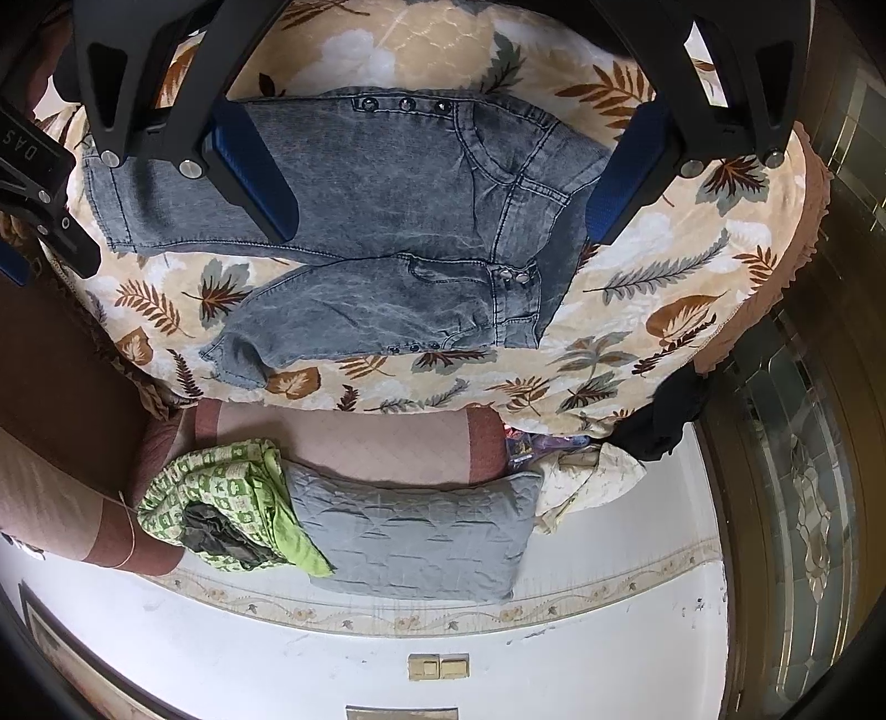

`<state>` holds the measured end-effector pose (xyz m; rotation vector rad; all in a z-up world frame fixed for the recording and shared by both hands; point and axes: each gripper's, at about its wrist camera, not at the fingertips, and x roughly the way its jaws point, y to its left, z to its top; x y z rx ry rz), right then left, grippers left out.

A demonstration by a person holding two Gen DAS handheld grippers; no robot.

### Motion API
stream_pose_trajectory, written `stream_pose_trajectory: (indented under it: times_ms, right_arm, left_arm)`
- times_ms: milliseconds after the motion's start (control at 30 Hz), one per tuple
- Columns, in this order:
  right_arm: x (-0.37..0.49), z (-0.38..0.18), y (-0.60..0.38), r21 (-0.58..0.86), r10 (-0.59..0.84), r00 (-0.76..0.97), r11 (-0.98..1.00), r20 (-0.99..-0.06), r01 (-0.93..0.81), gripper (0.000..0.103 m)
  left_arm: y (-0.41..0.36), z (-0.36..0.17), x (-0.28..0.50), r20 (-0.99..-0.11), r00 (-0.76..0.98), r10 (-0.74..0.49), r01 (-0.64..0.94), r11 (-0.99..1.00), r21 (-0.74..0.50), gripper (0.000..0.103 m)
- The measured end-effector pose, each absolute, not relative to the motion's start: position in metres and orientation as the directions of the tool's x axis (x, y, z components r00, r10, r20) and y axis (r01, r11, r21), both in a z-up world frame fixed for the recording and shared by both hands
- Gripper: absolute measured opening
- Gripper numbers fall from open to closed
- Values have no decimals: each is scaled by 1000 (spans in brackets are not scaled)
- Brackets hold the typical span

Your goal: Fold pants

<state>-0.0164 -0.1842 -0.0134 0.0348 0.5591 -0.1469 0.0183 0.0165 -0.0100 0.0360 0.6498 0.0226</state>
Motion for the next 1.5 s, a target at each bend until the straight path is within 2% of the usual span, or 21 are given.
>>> stream_pose_trajectory:
  times_ms: [1500]
  right_arm:
    - [-6, -29, -187, 0, -122, 814, 989, -567, 149, 103]
  left_arm:
    - [15, -24, 26, -635, 771, 38, 0, 998, 59, 103]
